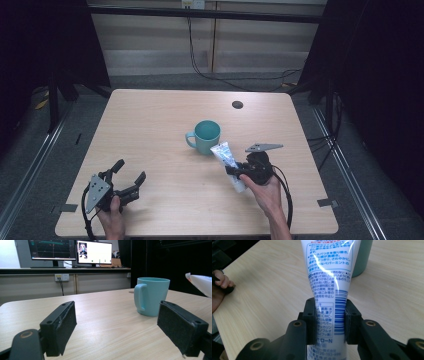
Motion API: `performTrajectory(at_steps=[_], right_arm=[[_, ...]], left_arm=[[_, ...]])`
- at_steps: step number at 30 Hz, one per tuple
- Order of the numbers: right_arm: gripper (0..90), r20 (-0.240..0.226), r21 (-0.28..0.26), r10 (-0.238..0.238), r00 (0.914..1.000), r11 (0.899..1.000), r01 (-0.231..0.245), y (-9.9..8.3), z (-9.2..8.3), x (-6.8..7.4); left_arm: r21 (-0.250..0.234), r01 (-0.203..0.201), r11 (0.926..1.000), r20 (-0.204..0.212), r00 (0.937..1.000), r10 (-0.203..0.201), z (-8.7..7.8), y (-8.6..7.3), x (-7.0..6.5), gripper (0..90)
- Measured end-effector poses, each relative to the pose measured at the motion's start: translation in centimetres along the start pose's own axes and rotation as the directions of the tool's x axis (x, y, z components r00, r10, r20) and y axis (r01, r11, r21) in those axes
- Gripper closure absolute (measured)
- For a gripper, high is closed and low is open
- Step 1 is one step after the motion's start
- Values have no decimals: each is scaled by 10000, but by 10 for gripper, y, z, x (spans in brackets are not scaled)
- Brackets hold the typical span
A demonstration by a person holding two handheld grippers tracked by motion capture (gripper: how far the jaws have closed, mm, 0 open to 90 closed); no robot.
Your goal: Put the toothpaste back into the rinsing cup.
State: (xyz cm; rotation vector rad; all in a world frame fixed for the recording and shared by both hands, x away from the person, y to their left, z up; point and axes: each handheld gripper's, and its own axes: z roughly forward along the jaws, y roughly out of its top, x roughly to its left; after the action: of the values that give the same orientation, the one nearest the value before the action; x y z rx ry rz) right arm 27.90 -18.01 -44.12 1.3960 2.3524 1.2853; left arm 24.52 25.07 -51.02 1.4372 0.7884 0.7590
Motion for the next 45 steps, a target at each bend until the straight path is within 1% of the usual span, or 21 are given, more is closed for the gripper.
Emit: performTrajectory(at_steps=[1,6,12,16,21,24,27,30,34,35,37,39,44,45], right_arm=[[692,34,-179,-22,10000,9998,23,0,-1,0],[692,-7,-672,-32,10000,9977,31,1,-6,0],[692,6,-1056,-118,9999,9943,118,3,-9,1],[692,-56,-1442,-183,9998,9894,173,4,-10,2],[692,41,-1705,-308,9995,9849,311,7,-13,5],[692,102,-2079,-393,9992,9773,406,8,-14,6],[692,170,-2417,-602,9980,9683,626,8,-16,9],[692,178,-2657,-716,9973,9612,738,9,-17,10],[691,287,-2823,-753,9967,9560,803,10,-19,11],[690,353,-2935,-782,9963,9522,851,10,-19,11],[691,311,-3116,-747,9967,9468,806,10,-20,12],[690,258,-3332,-846,9961,9387,884,11,-20,12],[692,230,-3556,-921,9955,9299,942,13,-21,15],[692,237,-3632,-931,9954,9268,953,14,-21,16]], left_arm=[[-4,7,10000,-5,10000,-7,0,0,0,156],[0,-31,10000,-28,10000,31,0,0,0,156],[0,-19,10000,-21,10000,19,0,0,0,156],[3,-36,10000,-28,10000,36,0,0,0,156],[-12,-20,10000,-33,10000,20,0,0,0,156],[-5,-30,10000,-27,10000,30,0,0,0,156],[3,-39,10000,-26,10000,39,0,0,0,156],[-9,-31,10000,-35,10000,31,0,0,0,156],[-7,-34,10000,-34,10000,34,0,0,0,156],[2,-46,10000,-28,10000,46,0,0,0,156],[3,-36,10000,-27,10000,36,0,0,0,156],[3,-42,10000,-29,10000,42,0,0,0,156],[2,-43,10000,-34,10000,43,0,0,0,156],[4,-40,10000,-26,10000,40,0,0,0,156]])
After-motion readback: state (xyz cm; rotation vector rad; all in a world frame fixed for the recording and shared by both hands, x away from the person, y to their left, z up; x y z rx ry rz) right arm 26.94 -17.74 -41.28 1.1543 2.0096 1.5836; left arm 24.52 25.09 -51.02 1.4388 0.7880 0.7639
